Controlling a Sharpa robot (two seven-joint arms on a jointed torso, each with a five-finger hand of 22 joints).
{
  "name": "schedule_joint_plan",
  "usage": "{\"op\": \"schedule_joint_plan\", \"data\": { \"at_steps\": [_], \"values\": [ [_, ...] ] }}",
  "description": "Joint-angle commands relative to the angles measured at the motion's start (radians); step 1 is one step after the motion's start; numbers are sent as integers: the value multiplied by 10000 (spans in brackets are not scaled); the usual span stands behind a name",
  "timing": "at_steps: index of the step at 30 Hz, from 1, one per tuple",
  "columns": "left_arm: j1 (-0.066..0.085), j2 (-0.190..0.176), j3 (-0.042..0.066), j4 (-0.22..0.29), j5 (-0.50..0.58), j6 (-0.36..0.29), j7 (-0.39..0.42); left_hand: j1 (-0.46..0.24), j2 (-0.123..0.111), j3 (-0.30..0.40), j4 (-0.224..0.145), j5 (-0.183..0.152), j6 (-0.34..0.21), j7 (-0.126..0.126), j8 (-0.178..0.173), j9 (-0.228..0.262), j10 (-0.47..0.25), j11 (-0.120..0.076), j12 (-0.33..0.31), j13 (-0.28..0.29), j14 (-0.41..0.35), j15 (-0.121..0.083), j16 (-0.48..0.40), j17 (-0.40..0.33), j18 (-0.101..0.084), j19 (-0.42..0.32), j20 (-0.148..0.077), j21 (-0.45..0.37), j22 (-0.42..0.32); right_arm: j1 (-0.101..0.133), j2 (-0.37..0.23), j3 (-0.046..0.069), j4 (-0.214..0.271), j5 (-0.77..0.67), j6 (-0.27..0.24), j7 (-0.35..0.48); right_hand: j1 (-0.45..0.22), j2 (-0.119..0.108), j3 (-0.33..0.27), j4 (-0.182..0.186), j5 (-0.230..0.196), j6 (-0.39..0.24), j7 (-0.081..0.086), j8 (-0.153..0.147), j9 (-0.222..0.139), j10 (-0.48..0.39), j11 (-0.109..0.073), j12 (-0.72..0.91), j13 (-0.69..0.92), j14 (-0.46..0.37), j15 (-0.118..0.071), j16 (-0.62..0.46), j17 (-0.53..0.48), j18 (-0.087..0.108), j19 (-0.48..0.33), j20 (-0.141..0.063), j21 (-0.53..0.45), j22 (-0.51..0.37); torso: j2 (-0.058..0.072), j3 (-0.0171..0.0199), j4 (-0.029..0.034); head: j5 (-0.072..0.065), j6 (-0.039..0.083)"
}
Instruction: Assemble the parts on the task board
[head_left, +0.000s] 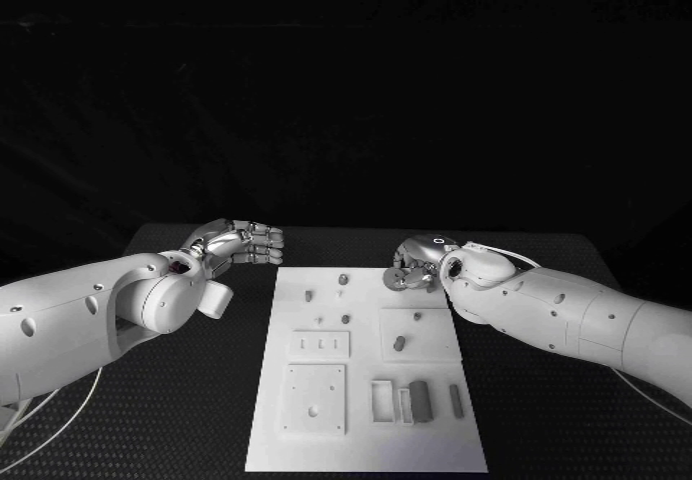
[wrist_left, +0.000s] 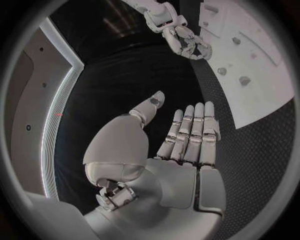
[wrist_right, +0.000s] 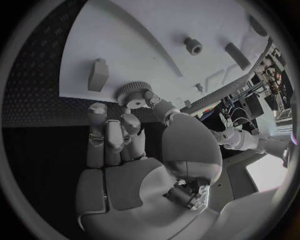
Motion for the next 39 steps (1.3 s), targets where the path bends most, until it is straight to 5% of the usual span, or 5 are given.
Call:
{"op": "schedule_joint_plan", "data": {
  "at_steps": [1,8,18,32,39],
  "values": [
    [4,14,6,11,31,167,62,-58,15,-59,-12,-45,65,371,-59,-14,76,16,-47,-16,91,13,-55,15,65,48,12,-47,-10,-166,60,-105,-64,-127,656,-53,-116,21,-1,61,29,55,-8,45,7,34,-48,34,-13,18,-50,27,-9,629,-3,-54,11,172,1,4,5,17,-36],
    [4,22,6,0,31,179,59,-58,13,-60,-13,-45,65,369,-60,-16,76,16,-50,-17,91,12,-58,16,65,49,12,-49,-11,-188,46,-129,-77,-101,782,-26,-82,188,39,41,30,101,-31,68,14,74,-70,62,5,44,-68,35,17,629,-5,-65,15,176,1,-2,-6,40,-73],
    [-2,24,5,-9,31,172,54,-61,13,-62,-12,-45,66,370,-62,-18,78,16,-54,-17,92,12,-62,18,64,51,12,-52,-12,-191,-5,-140,-43,-150,967,-14,193,1016,27,-613,29,507,-173,282,110,86,-201,43,-52,1,-187,41,-45,629,-86,-64,45,198,-6,7,-20,45,-103],
    [-3,6,5,3,-7,219,26,-54,13,-60,-16,-45,68,371,-64,-20,80,16,-59,-17,94,11,-67,21,65,52,10,-56,-13,-191,-7,-141,3,-220,731,-99,350,1329,13,-658,30,739,-280,400,190,230,-308,122,31,114,-285,59,68,629,-88,-67,85,199,-2,19,-19,37,-113],
    [-3,-8,5,14,-7,201,36,-57,9,-64,-16,-46,68,370,-65,-22,80,16,-62,-17,93,12,-70,22,64,52,12,-59,-14,-191,-24,-141,76,-469,10,-129,389,1352,-46,-657,29,824,-313,447,229,296,-341,165,76,173,-314,69,126,629,-85,-73,111,204,-3,14,-21,35,-119]
  ]
}}
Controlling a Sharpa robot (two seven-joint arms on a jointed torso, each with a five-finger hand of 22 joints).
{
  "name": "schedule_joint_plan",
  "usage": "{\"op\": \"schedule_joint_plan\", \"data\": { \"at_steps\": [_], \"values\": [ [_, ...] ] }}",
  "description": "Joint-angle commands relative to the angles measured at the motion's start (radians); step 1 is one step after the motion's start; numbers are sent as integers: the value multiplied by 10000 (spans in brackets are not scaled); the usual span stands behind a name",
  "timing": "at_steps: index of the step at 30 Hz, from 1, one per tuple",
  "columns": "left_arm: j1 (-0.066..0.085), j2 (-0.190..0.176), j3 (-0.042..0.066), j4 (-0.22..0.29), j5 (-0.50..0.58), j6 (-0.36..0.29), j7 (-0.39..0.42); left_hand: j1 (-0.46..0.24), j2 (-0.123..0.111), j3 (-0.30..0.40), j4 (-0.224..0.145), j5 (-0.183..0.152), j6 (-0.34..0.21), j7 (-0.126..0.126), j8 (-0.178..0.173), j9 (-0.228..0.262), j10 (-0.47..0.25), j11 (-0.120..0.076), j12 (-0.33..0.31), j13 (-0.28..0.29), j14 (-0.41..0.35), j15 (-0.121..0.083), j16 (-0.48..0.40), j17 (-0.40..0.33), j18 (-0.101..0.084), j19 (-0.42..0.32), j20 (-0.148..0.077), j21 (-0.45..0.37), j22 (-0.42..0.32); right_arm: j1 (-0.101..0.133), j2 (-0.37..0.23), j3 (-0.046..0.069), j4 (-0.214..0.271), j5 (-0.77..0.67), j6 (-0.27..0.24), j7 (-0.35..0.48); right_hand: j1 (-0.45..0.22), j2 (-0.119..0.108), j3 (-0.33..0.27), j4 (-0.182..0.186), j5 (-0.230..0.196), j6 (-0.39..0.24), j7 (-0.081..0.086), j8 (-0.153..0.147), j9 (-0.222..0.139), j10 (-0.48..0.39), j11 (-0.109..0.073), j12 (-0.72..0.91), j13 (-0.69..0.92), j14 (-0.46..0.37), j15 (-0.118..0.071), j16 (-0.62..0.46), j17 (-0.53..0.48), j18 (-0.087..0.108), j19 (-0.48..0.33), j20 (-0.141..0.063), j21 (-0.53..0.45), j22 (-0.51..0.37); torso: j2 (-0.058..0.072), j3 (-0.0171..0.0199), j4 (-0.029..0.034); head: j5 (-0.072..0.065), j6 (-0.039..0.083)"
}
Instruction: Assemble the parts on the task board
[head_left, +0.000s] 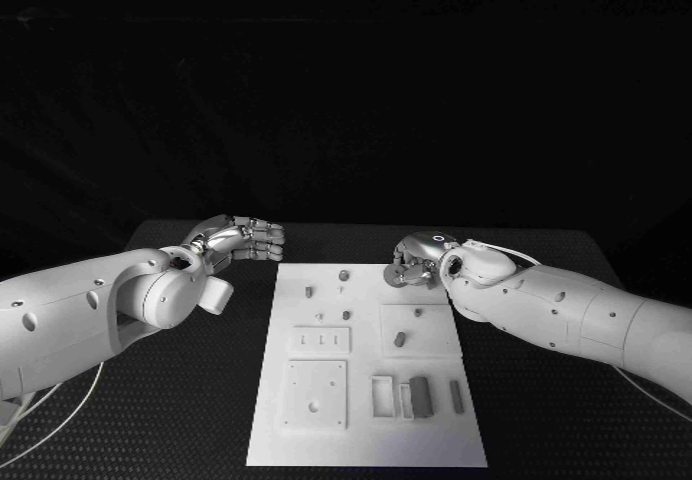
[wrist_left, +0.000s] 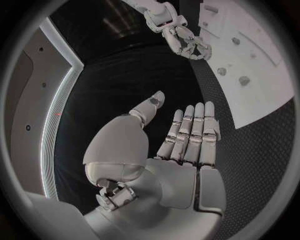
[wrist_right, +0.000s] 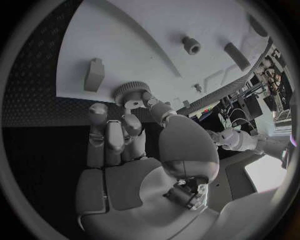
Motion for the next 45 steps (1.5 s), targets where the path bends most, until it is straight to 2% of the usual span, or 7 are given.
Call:
{"op": "schedule_joint_plan", "data": {
  "at_steps": [1,9,15,24,36,42,45],
  "values": [
    [2,1,6,33,0,150,72,-58,9,-64,-15,-46,68,370,-65,-14,80,16,-63,-9,56,-26,-70,11,146,53,11,-59,-18,-168,-29,-104,32,-445,13,-186,98,132,-33,-36,31,495,-21,99,97,48,-22,39,-4,23,-36,69,-7,626,-22,-28,71,205,2,-2,-2,3,-6],
    [2,-28,6,56,0,125,81,-58,8,-66,-15,-45,69,369,-66,-16,82,16,-66,-9,57,-25,-74,13,145,54,11,-62,-18,-160,-189,-88,481,-862,-620,-488,270,87,-57,-41,32,534,-51,114,129,129,-53,64,20,109,-71,72,48,626,5,-65,99,198,-6,-9,2,19,15],
    [4,-65,5,104,0,110,80,-57,12,-65,-15,-45,72,366,-65,-17,86,14,-68,-8,58,-26,-76,14,146,55,10,-64,-19,-105,-328,59,858,-991,-907,-806,320,83,-64,-42,31,556,-61,122,139,164,-63,72,27,150,-77,72,79,626,11,-71,107,197,5,-10,-8,29,35],
    [4,-99,5,167,0,82,88,-55,10,-65,-16,-45,77,363,-64,-18,91,13,-70,-7,60,-26,-79,17,146,58,10,-66,-19,-31,-564,126,1748,-1386,-1546,-1281,331,-6,-125,-34,30,587,-72,126,154,204,-75,48,-5,204,-90,66,79,626,42,-79,127,191,4,-9,4,7,111],
    [5,-127,5,193,0,63,94,-50,5,-67,-20,-45,80,360,-65,-20,94,13,-74,-7,63,-26,-84,19,146,59,9,-70,-20,-32,-151,122,2441,-1927,-1540,-1460,312,-110,-164,-21,30,605,-80,120,161,227,-84,10,-46,236,-100,49,45,626,74,-87,129,176,-1,-11,-1,79,103],
    [5,-99,5,200,0,72,92,-49,3,-67,-19,-45,81,360,-66,-21,96,13,-77,-7,64,-26,-86,21,146,61,9,-72,-21,-34,235,73,2357,-1962,-1399,-1484,301,-119,-169,-17,30,604,-80,116,161,244,-84,16,-35,245,-101,45,46,626,80,-87,127,173,-2,-15,15,92,101],
    [5,-86,6,197,0,80,85,-49,4,-68,-18,-45,81,360,-66,-22,97,13,-78,-7,64,-26,-87,22,146,62,9,-72,-21,-47,500,-34,2155,-1809,-1458,-1475,285,-124,-174,-12,30,599,-79,109,160,247,-83,9,-41,249,-101,41,41,626,84,-85,125,169,-2,-27,35,49,92]
  ]
}}
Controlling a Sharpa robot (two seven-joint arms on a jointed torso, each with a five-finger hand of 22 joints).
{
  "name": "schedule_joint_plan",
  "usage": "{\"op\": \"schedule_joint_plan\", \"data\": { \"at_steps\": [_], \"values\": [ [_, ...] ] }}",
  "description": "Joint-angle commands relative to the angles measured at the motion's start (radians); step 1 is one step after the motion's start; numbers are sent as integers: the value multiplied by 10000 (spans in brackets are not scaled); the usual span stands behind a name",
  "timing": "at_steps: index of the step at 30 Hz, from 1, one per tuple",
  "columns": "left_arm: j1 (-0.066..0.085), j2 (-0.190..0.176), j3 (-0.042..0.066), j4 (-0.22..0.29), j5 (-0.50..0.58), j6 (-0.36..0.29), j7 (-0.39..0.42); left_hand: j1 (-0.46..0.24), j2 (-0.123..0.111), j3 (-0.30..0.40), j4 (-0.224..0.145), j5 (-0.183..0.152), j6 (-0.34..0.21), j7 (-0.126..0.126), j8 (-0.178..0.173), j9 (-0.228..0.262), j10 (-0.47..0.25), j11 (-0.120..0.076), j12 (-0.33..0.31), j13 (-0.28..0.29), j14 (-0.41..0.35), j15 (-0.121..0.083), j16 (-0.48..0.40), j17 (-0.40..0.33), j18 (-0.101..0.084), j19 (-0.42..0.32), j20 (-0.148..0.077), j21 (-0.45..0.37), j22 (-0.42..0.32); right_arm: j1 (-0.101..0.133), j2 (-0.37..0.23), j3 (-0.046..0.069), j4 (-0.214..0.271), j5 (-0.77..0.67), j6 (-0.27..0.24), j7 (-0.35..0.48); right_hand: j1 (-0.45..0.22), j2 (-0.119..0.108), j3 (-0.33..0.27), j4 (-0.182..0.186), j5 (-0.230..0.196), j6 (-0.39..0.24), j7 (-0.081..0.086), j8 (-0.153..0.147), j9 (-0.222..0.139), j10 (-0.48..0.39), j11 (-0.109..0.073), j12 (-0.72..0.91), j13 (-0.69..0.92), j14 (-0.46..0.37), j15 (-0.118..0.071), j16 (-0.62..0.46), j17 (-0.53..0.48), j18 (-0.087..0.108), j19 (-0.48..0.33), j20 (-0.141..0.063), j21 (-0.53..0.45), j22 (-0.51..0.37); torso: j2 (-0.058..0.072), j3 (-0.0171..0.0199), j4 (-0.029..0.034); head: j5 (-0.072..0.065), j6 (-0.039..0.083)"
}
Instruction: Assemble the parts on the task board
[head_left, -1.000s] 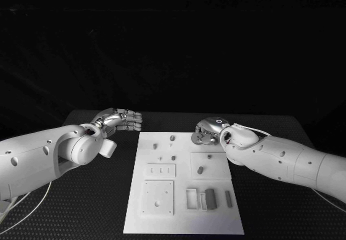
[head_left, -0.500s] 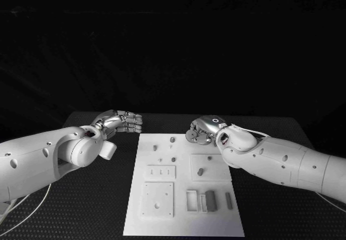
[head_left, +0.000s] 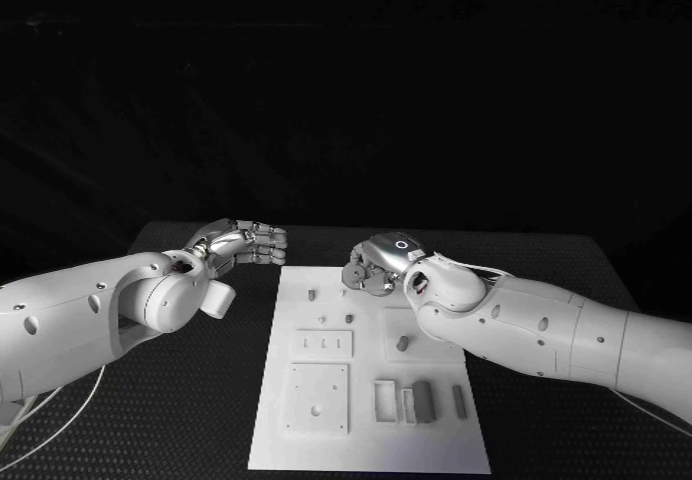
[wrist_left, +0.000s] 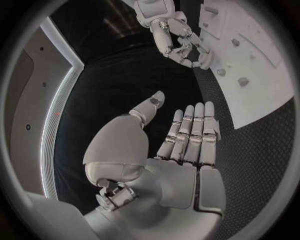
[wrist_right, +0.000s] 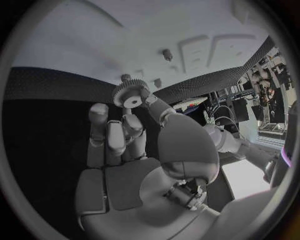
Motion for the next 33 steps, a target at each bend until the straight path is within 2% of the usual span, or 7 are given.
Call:
{"op": "schedule_joint_plan", "data": {
  "at_steps": [1,2,7,10,16,29,33],
  "values": [
    [7,31,7,23,1,79,86,-49,4,-68,-18,-45,81,360,-67,-15,59,-24,-40,-10,66,-25,-50,10,63,63,8,-33,-16,-40,248,-84,-194,-134,-29,-116,-25,-55,-34,15,69,508,11,101,169,63,22,-28,-14,70,5,8,-8,589,41,-49,47,168,-4,-15,23,-41,-10],
    [7,39,7,16,1,79,89,-49,3,-68,-18,-45,81,360,-67,-15,59,-24,-40,-10,66,-25,-50,11,63,63,8,-33,-16,-67,317,-95,-226,-133,-14,-118,-26,-54,-33,14,69,506,11,99,169,63,22,-29,-16,66,5,7,-16,589,42,-49,47,167,-4,-21,27,-38,-6],
    [7,64,7,8,1,91,87,-50,3,-69,-18,-45,81,360,-68,-17,59,-24,-43,-10,66,-25,-53,12,63,63,9,-35,-17,-164,564,-131,-340,-128,60,-113,-37,-59,-33,12,69,480,16,78,162,59,27,-46,-34,68,5,1,-31,589,48,-51,41,161,-2,-6,32,5,-22],
    [7,72,7,6,1,95,88,-49,4,-69,-17,-45,81,361,-68,-17,60,-24,-44,-10,66,-24,-54,12,63,64,9,-36,-17,-190,640,-163,-427,-103,131,-108,-42,-61,-34,13,69,475,18,74,161,63,28,-46,-32,67,6,-1,-38,589,50,-51,39,160,-7,-13,43,7,-33],
    [7,67,8,8,1,85,89,-51,4,-71,-16,-45,82,362,-70,-19,62,-24,-47,-10,67,-24,-57,14,62,65,9,-38,-17,-254,801,-234,-657,37,175,-42,-61,-61,-35,16,69,458,23,59,156,70,33,-51,-33,63,9,-7,-58,589,54,-50,32,154,1,-1,13,32,-43],
    [7,100,8,-7,1,98,89,-53,4,-73,-14,-45,83,363,-71,-22,64,-23,-52,-10,69,-23,-62,17,62,67,9,-41,-18,-268,939,-245,-793,38,202,-26,-76,-78,-38,13,68,441,30,42,152,64,39,-67,-50,59,14,-13,-79,589,59,-50,24,149,9,17,-6,74,-35],
    [7,121,8,-16,1,102,85,-54,4,-74,-14,-45,83,364,-72,-23,65,-23,-54,-10,70,-23,-63,18,62,68,10,-43,-18,-269,981,-249,-863,54,239,9,-80,-85,-38,13,69,435,32,37,150,66,41,-69,-50,57,16,-16,-87,589,59,-50,21,147,13,17,0,24,-38]
  ]
}}
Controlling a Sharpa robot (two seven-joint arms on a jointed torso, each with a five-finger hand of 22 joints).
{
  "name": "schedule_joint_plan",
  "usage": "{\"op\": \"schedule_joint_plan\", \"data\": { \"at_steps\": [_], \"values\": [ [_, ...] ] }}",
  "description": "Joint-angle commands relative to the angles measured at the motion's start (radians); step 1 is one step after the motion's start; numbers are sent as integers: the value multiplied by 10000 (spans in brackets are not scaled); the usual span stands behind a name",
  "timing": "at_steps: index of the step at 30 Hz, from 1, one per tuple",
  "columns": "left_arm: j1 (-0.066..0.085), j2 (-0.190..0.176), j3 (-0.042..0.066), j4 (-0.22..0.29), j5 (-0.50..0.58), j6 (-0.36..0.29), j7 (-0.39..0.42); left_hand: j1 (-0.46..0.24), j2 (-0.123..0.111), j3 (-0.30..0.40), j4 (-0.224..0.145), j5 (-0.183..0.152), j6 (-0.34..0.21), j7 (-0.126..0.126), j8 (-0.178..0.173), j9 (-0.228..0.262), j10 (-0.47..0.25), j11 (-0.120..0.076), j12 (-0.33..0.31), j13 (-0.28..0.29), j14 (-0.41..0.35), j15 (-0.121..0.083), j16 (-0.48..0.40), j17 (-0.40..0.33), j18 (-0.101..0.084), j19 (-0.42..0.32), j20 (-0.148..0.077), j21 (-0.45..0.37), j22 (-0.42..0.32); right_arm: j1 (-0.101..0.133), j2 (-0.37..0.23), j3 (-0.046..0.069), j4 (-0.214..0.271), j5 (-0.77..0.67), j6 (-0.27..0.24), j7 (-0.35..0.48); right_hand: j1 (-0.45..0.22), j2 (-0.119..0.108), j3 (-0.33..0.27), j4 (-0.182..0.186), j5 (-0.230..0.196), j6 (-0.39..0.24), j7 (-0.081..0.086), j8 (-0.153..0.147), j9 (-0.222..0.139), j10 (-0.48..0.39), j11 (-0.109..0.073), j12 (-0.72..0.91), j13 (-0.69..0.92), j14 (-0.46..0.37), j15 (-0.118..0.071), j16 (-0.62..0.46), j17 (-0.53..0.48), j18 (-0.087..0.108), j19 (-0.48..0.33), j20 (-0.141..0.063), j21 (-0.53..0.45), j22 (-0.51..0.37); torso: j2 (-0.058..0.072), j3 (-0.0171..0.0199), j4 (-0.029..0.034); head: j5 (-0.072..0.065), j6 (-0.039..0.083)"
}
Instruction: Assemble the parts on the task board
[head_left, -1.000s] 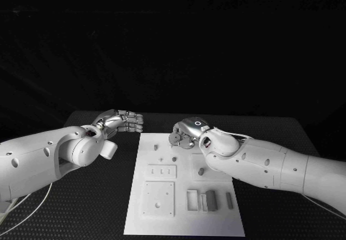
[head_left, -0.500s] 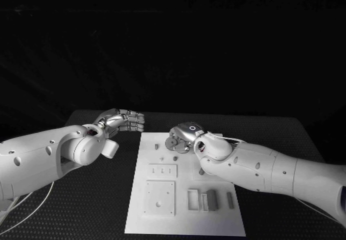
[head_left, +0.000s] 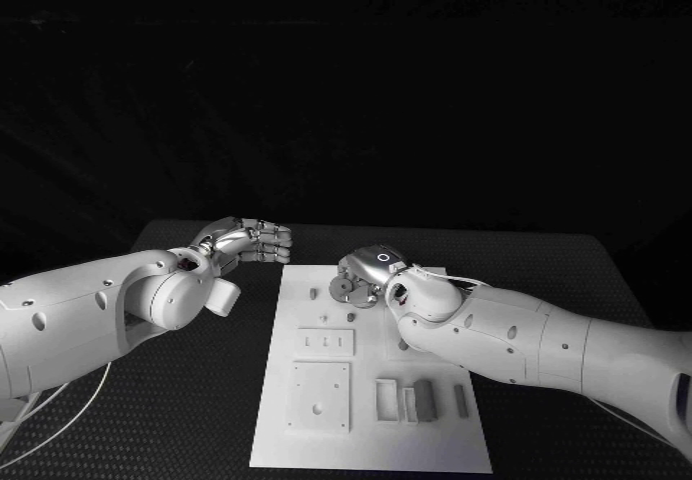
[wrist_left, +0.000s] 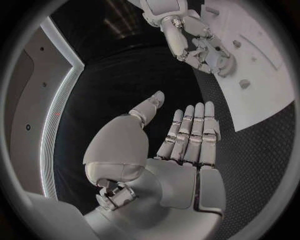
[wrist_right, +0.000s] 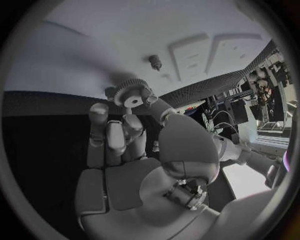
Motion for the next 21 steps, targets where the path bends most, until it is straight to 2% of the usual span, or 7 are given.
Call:
{"op": "schedule_joint_plan", "data": {
  "at_steps": [1,7,10,21],
  "values": [
    [6,32,6,5,1,102,84,-55,4,-46,15,-46,47,400,-35,-14,65,-23,-55,-11,70,-23,-64,11,138,68,10,-43,-13,-4,32,-13,-67,9,166,62,0,-4,-12,39,30,394,70,-7,148,30,7,-70,-13,44,-3,-15,-4,583,7,-33,21,142,6,1,10,-59,-3],
    [6,51,6,-22,1,118,82,-56,3,-48,14,-46,47,400,-36,-16,66,-22,-58,-11,71,-23,-67,13,138,69,10,-46,-13,-5,159,-82,-295,36,195,104,-13,-14,-13,42,30,381,75,-19,144,21,12,-85,-29,37,1,-20,-23,583,9,-32,15,138,-1,-1,4,-48,-12],
    [6,88,6,-44,1,119,84,-56,3,-48,15,-45,47,400,-37,-17,66,-22,-59,-11,71,-23,-68,14,138,69,10,-47,-14,-8,230,-130,-399,47,202,119,-23,-17,-10,43,30,357,83,-37,138,-8,19,-120,-69,18,6,-26,-58,583,7,-30,6,135,4,0,4,6,-19],
    [5,82,6,-48,1,119,78,-55,5,-49,14,-45,47,400,-39,-19,67,-22,-64,-11,71,-24,-73,16,138,70,9,-50,-14,-22,249,-147,-575,109,246,121,-57,-108,-8,46,29,241,127,-124,108,-71,62,-202,-150,-42,43,-50,-163,583,-3,-24,-32,122,3,-1,-13,-10,-44]
  ]
}}
